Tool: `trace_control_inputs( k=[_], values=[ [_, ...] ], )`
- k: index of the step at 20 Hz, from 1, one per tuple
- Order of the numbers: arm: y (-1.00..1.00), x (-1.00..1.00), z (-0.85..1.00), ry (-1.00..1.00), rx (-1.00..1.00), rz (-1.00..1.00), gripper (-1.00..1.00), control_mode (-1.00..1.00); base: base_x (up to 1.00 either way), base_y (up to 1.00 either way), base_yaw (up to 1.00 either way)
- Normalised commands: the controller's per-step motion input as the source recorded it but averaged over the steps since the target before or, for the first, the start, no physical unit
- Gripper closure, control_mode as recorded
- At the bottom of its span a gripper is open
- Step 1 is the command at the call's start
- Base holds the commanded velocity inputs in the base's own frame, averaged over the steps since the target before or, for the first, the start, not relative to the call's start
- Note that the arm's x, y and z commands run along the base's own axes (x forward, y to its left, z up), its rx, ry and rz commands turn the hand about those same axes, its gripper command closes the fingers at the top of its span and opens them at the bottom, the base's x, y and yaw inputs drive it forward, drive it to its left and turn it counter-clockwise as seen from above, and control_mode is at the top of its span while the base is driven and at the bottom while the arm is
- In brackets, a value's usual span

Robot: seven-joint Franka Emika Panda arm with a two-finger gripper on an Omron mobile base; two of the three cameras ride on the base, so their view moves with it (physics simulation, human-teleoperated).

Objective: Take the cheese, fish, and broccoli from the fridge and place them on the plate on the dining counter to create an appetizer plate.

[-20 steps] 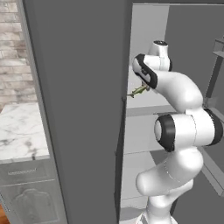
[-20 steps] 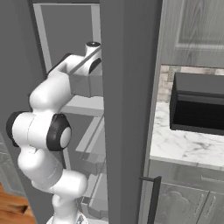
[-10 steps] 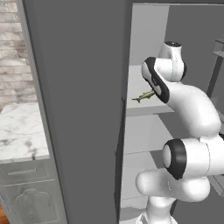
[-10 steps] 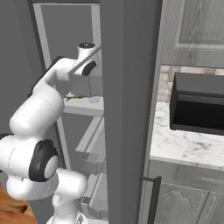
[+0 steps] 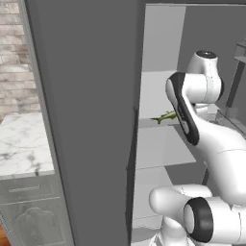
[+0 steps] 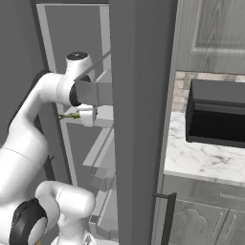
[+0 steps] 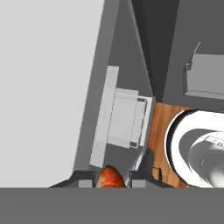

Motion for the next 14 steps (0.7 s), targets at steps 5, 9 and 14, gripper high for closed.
trace_control_inputs(
  k=[5,9,14],
  values=[
    [0.0,-1.0,0.0,-0.07,0.0,-0.01,1.0,-1.0,0.0,0.0,0.0],
    [0.0,-1.0,0.0,-0.1,0.0,0.0,1.0,-1.0,0.0,0.0,0.0],
    [0.0,-0.4,0.0,-0.05,0.0,0.0,1.0,1.0,-0.6,0.07,0.0]
  ],
)
